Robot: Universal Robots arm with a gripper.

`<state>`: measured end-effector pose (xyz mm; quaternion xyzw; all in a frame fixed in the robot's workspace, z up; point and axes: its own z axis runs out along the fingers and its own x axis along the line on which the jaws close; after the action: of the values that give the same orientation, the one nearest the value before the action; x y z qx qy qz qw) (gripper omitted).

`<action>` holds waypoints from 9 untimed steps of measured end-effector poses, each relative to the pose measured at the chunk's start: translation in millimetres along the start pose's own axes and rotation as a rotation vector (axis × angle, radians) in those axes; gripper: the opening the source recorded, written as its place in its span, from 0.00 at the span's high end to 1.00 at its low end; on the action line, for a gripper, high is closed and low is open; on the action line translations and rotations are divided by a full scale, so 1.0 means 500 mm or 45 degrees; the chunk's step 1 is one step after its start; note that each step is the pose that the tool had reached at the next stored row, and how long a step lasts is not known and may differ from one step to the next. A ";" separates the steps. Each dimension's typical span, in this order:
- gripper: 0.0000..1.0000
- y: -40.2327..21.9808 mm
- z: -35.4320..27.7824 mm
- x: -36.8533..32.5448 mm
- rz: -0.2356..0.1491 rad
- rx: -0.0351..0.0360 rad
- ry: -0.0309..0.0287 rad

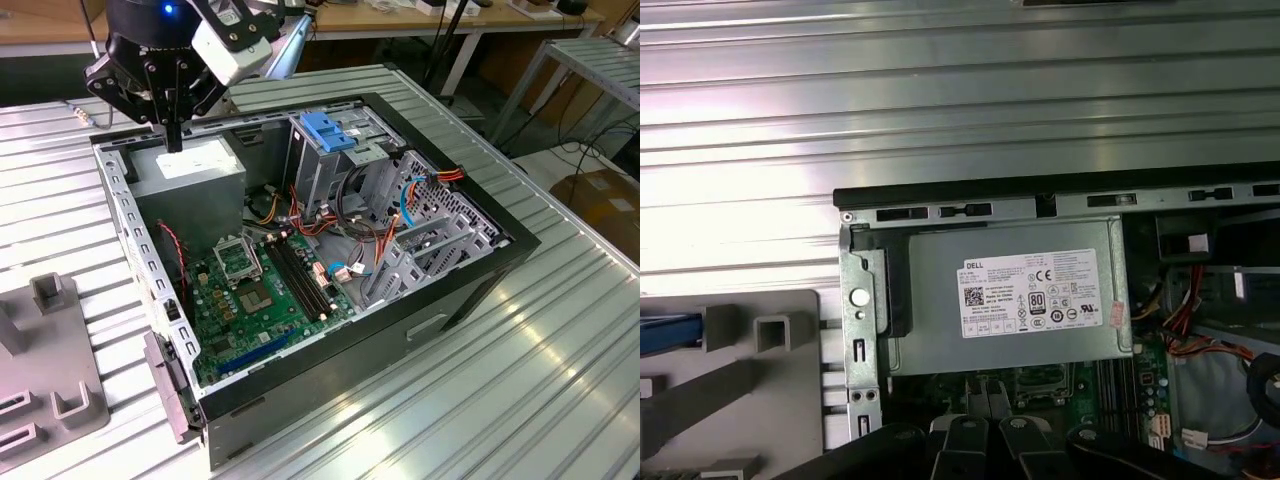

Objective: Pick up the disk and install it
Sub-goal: 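Reach for the disk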

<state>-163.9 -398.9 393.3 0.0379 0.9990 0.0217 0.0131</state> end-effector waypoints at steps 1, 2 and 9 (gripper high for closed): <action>0.90 0.000 0.000 0.002 0.000 0.0000 0.0000; 0.90 0.000 0.000 0.003 0.000 0.0000 0.0000; 0.90 -0.001 0.000 0.010 0.000 0.0001 0.0000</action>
<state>-168.7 -398.9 393.3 0.0379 0.9990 0.0217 0.0131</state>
